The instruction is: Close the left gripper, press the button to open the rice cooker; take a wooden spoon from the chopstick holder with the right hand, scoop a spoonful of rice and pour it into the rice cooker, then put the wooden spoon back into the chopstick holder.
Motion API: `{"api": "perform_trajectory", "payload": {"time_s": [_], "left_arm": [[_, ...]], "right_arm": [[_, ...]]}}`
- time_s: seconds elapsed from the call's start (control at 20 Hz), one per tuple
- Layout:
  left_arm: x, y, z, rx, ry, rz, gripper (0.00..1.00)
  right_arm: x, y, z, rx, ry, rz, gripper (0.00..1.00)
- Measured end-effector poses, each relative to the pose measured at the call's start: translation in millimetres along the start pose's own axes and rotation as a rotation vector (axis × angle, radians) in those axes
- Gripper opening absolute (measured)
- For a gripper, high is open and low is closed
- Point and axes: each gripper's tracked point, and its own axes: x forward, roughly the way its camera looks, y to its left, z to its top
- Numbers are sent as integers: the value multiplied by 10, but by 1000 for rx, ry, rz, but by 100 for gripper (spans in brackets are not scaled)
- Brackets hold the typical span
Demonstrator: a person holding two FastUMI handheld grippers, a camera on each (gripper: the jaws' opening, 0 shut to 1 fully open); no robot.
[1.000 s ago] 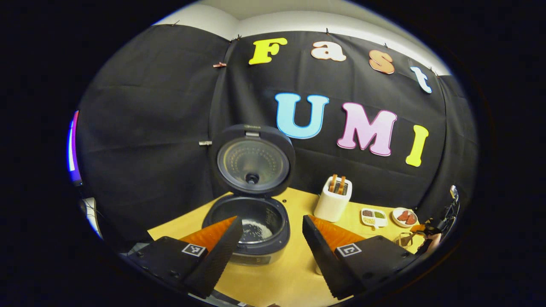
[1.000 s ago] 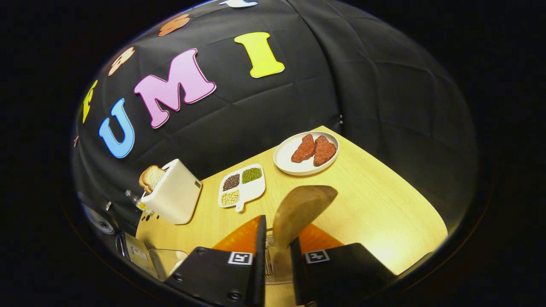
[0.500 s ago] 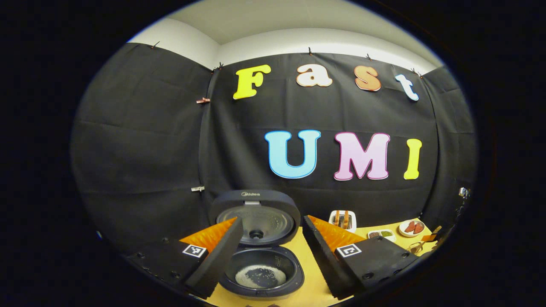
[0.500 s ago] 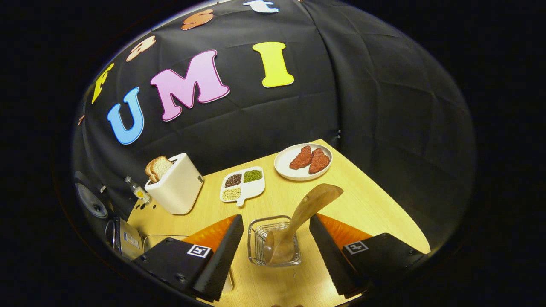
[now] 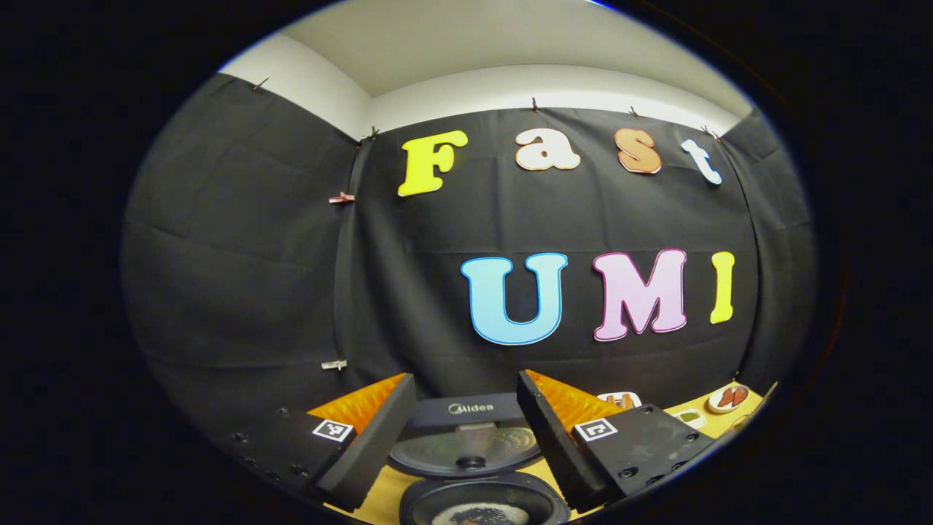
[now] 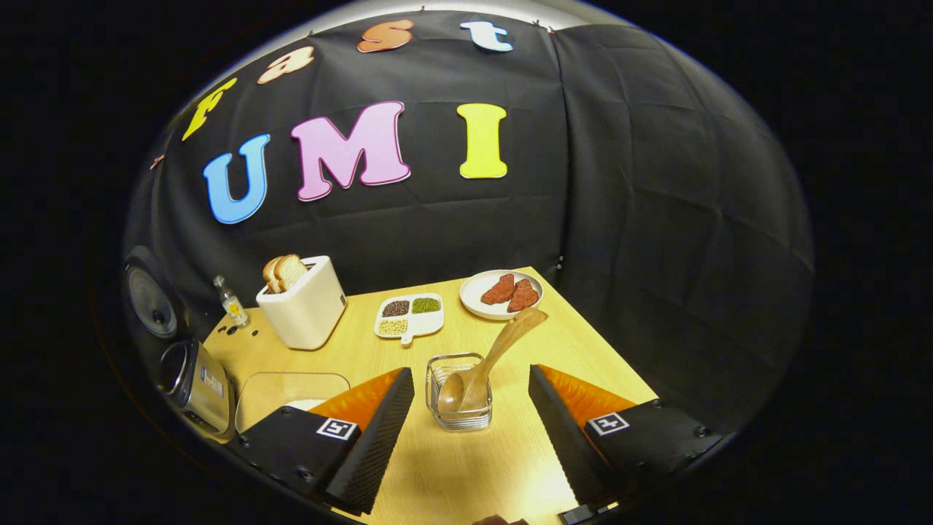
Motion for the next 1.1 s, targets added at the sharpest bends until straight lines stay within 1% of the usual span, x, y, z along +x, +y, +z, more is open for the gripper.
{"api": "perform_trajectory", "payload": {"time_s": [0.05,0.15,0.25,0.4,0.45,0.5,0.55,0.6,0.65,0.8,0.95,1.1], "left_arm": [[121,-27,-23,-1,-4,-19,92],[297,-52,-68,-13,-4,-41,92],[433,-34,-157,-8,9,-47,94],[564,-50,-294,19,56,-65,94],[571,-59,-367,12,82,-66,94],[536,-58,-449,-9,113,-63,94],[534,-65,-403,-19,98,-62,96],[510,-89,-433,-16,121,-59,98],[456,-82,-463,-13,139,-51,97],[272,-161,-507,-23,202,-41,98],[-53,-227,-665,-50,313,-15,99],[-369,-295,-840,-98,410,9,100]], "right_arm": [[-73,56,-55,-17,6,4,99],[-200,162,-141,-41,17,11,99],[-291,280,-201,-61,24,28,99],[-303,307,-200,-94,25,26,99],[-304,331,-160,-92,16,30,99],[-307,332,-110,-89,2,29,99],[-315,324,-78,-85,-5,29,99],[-316,322,-67,-83,-7,30,99],[-300,328,-64,-80,-6,35,99],[-264,358,-69,-80,0,57,99],[-241,415,-89,-79,7,89,99],[-229,465,-153,-89,21,123,99]]}}
